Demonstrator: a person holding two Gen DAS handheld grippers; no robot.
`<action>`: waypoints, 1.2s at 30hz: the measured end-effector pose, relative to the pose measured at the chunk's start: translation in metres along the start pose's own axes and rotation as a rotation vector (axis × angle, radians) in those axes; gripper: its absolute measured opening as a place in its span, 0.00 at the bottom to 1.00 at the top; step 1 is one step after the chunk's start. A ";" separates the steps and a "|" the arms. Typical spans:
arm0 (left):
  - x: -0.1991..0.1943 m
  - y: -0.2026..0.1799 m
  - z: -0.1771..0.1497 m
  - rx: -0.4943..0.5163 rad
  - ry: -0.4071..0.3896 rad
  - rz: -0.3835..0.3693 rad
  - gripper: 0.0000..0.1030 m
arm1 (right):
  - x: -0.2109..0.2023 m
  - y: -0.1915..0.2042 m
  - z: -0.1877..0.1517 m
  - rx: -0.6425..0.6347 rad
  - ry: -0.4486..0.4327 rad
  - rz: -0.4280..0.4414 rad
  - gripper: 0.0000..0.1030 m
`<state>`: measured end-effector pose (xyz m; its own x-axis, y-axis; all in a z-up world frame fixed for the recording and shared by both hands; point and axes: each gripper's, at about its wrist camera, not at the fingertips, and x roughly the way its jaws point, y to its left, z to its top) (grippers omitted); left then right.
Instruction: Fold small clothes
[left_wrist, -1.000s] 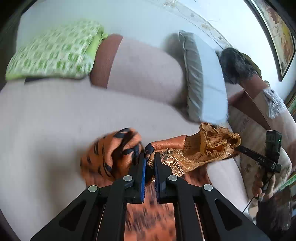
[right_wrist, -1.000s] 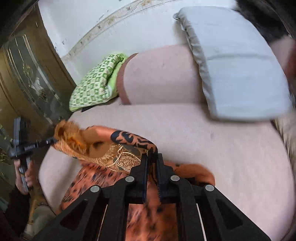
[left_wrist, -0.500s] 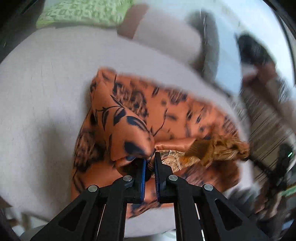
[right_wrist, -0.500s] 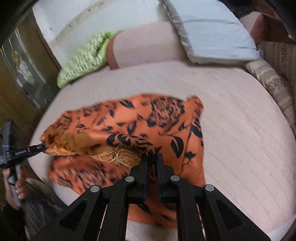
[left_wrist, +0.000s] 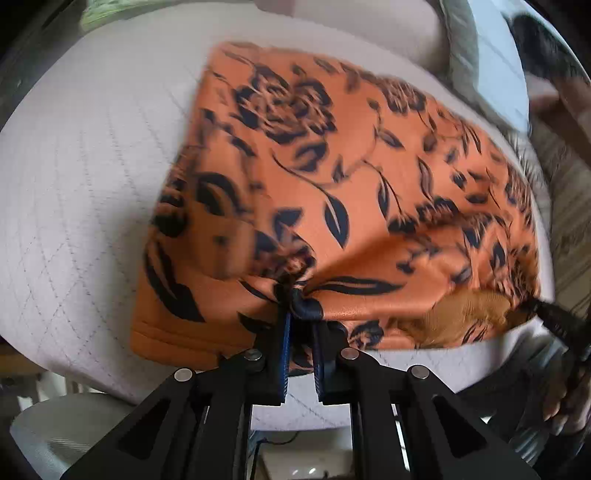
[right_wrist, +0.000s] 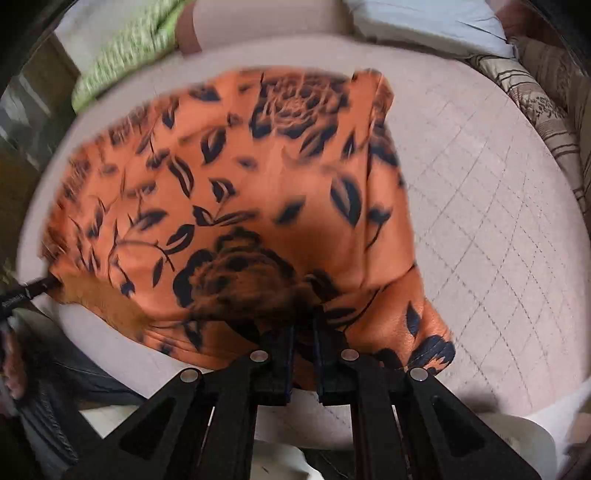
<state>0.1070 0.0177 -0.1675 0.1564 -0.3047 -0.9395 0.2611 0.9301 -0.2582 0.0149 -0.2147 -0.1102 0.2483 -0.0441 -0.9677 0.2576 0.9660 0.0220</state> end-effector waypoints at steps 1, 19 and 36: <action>-0.006 -0.005 -0.003 0.033 -0.015 0.007 0.12 | -0.004 0.002 -0.001 -0.006 -0.013 0.001 0.13; -0.025 0.061 -0.002 -0.321 -0.080 -0.069 0.54 | -0.004 -0.062 0.016 0.328 -0.109 0.172 0.45; -0.039 0.055 -0.011 -0.311 -0.182 -0.140 0.06 | -0.001 -0.061 0.016 0.333 -0.140 0.202 0.07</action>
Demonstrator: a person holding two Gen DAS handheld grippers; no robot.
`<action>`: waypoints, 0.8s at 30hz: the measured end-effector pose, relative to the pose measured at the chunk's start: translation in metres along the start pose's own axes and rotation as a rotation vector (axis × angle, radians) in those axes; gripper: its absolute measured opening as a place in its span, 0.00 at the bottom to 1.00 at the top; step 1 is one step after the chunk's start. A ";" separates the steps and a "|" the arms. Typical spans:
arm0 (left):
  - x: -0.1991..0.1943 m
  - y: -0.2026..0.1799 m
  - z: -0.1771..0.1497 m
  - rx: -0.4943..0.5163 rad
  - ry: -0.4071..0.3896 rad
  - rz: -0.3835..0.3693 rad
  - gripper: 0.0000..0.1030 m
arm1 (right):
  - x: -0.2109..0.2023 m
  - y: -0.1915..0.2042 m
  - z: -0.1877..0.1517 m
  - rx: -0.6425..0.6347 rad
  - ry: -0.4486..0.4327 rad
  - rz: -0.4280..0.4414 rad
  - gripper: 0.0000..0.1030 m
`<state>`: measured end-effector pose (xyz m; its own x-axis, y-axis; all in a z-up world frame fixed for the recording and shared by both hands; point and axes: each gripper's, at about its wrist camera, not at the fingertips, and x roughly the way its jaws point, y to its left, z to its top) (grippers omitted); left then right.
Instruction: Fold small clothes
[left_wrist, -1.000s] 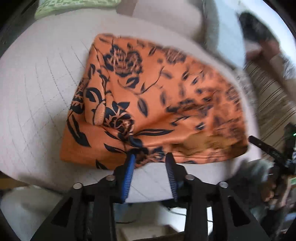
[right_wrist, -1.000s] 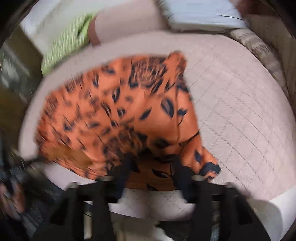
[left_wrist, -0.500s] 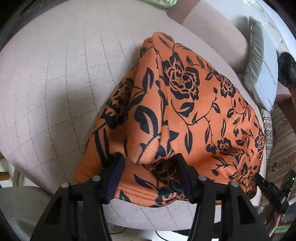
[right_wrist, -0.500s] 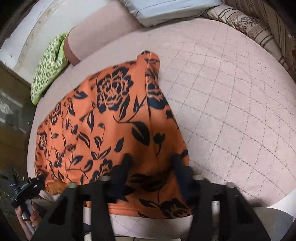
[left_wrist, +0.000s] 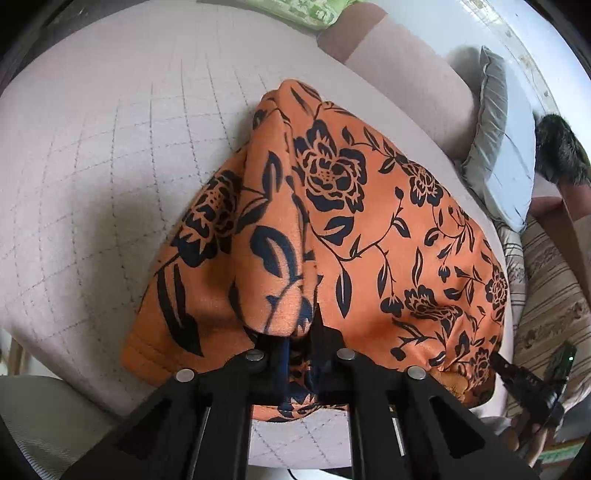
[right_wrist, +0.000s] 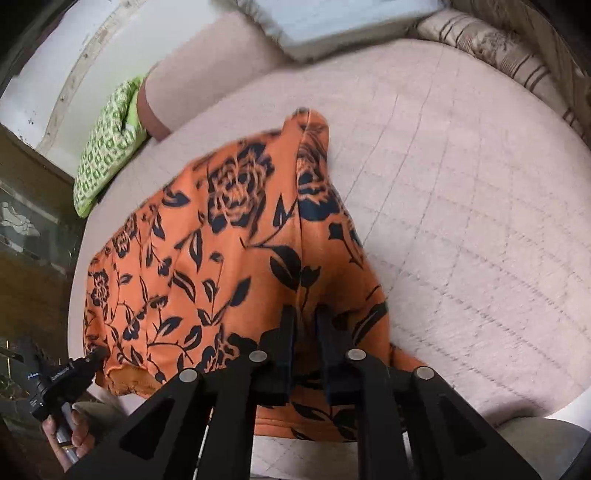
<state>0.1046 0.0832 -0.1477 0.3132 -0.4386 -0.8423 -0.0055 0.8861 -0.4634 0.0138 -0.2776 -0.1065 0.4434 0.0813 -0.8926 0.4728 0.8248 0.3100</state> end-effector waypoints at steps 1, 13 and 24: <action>0.000 -0.004 0.000 -0.003 -0.012 -0.019 0.05 | -0.004 0.002 0.000 -0.007 -0.012 -0.005 0.06; 0.000 0.012 -0.013 0.030 0.113 0.176 0.07 | -0.012 0.000 -0.003 -0.033 0.070 -0.174 0.06; -0.067 -0.001 -0.029 0.066 -0.066 0.152 0.38 | -0.043 0.009 -0.002 -0.043 -0.106 -0.161 0.54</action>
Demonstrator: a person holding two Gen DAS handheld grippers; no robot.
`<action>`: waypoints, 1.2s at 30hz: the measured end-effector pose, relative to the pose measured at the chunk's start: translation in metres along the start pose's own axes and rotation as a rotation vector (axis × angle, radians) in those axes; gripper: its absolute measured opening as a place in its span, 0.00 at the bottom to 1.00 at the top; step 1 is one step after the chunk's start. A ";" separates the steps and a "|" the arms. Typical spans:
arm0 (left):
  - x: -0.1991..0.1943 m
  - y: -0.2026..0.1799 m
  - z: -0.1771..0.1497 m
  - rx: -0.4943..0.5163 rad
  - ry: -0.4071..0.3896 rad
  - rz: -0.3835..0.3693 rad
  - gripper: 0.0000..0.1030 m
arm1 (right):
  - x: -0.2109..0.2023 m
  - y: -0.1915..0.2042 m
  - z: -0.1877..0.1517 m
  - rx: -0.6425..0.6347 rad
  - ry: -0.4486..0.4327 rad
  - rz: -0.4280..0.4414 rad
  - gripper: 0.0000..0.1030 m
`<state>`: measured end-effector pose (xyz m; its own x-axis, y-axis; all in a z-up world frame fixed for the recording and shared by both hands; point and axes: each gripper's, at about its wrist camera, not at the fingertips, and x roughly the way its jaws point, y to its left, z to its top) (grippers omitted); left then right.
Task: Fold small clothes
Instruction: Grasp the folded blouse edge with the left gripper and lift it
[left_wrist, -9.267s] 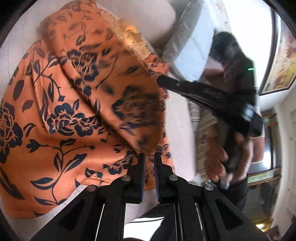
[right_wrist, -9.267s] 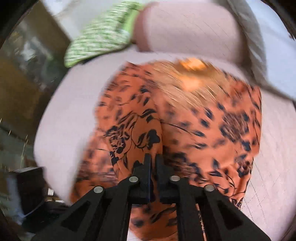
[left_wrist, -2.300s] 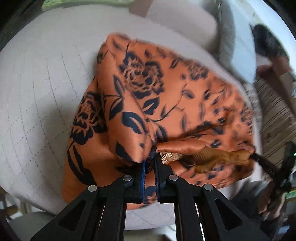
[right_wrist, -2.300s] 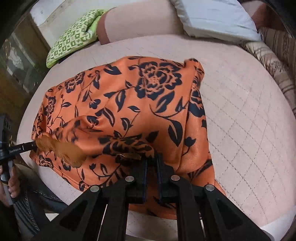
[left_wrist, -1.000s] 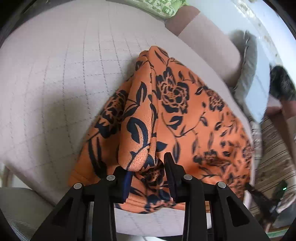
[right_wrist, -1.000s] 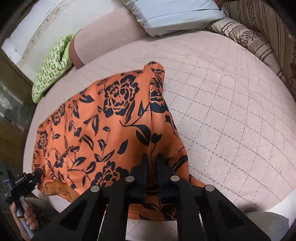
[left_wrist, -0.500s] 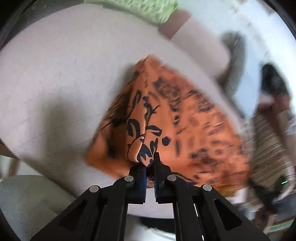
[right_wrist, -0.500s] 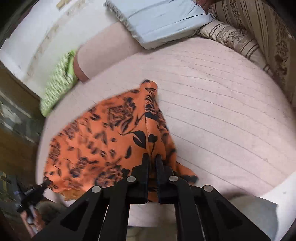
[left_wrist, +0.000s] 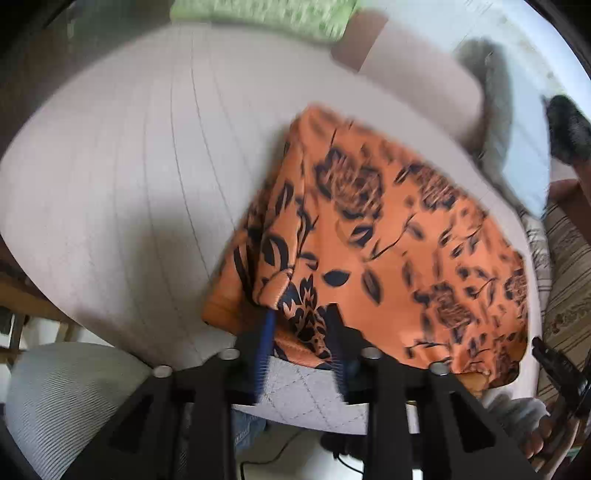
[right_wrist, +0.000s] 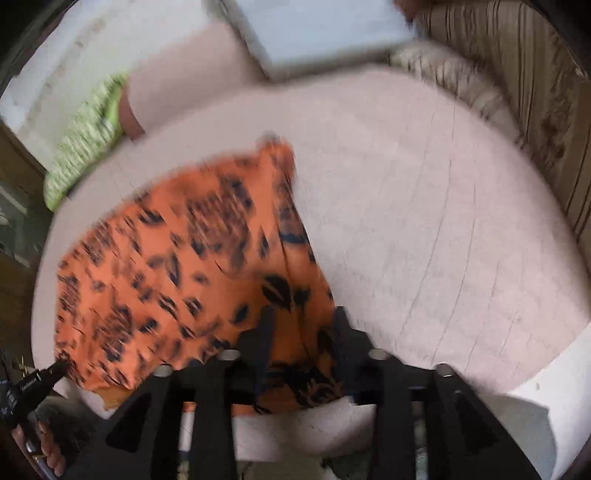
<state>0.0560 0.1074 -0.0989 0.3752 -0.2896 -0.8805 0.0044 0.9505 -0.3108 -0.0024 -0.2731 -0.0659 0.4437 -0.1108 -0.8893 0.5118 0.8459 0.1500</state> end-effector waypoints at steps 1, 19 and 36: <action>-0.008 0.000 0.000 0.007 -0.032 0.014 0.51 | -0.008 0.002 0.002 -0.001 -0.035 0.009 0.59; 0.031 0.072 0.025 -0.207 0.115 -0.091 0.55 | 0.041 0.273 0.023 -0.357 0.224 0.508 0.63; 0.025 0.069 0.011 -0.208 0.123 -0.255 0.13 | 0.150 0.461 -0.014 -0.617 0.591 0.218 0.61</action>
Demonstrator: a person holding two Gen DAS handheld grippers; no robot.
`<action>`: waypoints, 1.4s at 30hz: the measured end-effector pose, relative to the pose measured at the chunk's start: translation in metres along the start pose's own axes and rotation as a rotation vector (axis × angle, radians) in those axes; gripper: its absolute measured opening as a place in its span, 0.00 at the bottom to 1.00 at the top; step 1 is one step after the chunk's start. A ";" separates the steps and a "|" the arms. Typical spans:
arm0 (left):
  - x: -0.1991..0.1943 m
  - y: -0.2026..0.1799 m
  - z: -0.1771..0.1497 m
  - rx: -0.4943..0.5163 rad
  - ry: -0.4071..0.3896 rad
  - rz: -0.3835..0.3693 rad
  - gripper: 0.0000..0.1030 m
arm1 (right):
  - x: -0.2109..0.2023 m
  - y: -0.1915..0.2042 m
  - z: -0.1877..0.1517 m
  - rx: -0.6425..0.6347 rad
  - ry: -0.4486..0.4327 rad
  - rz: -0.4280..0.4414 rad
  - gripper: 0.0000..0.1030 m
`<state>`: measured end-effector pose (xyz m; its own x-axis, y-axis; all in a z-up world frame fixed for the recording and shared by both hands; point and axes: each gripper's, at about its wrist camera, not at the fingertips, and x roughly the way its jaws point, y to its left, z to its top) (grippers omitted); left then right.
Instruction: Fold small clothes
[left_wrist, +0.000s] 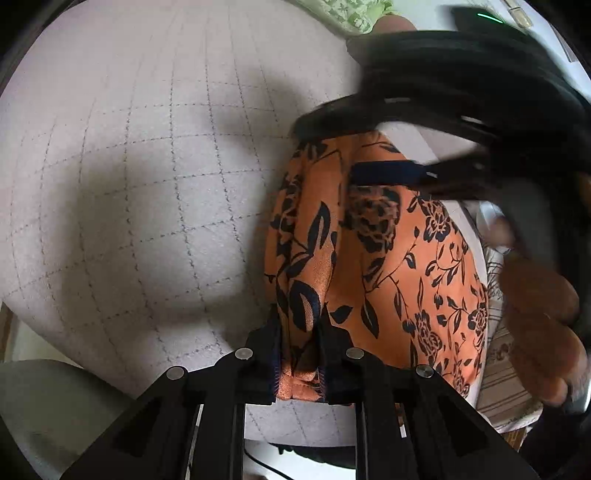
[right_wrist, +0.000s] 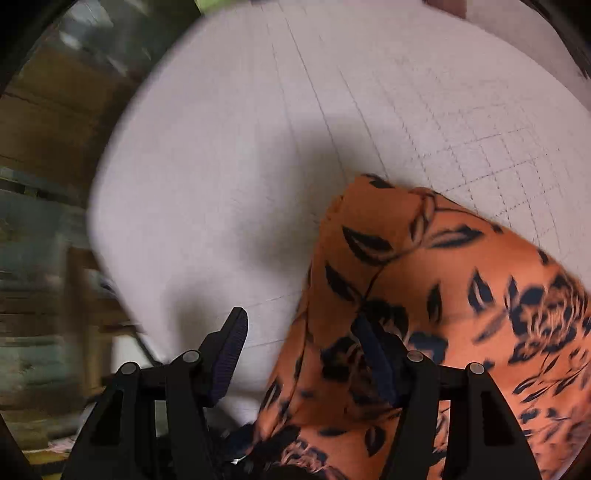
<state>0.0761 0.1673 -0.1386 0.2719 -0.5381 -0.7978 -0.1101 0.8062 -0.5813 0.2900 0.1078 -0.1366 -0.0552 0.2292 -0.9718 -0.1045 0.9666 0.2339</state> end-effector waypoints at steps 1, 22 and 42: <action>-0.001 0.001 0.000 -0.013 -0.001 -0.023 0.13 | 0.009 0.004 0.005 -0.006 0.026 -0.050 0.61; -0.078 -0.087 -0.046 0.353 -0.177 -0.086 0.12 | -0.080 -0.025 -0.087 -0.044 -0.237 0.103 0.12; 0.101 -0.308 -0.140 0.802 0.199 0.021 0.13 | -0.120 -0.379 -0.271 0.611 -0.511 0.316 0.12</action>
<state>0.0036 -0.1697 -0.0628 0.0948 -0.4938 -0.8644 0.6231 0.7066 -0.3353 0.0672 -0.3170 -0.1007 0.4777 0.3797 -0.7922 0.4019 0.7074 0.5814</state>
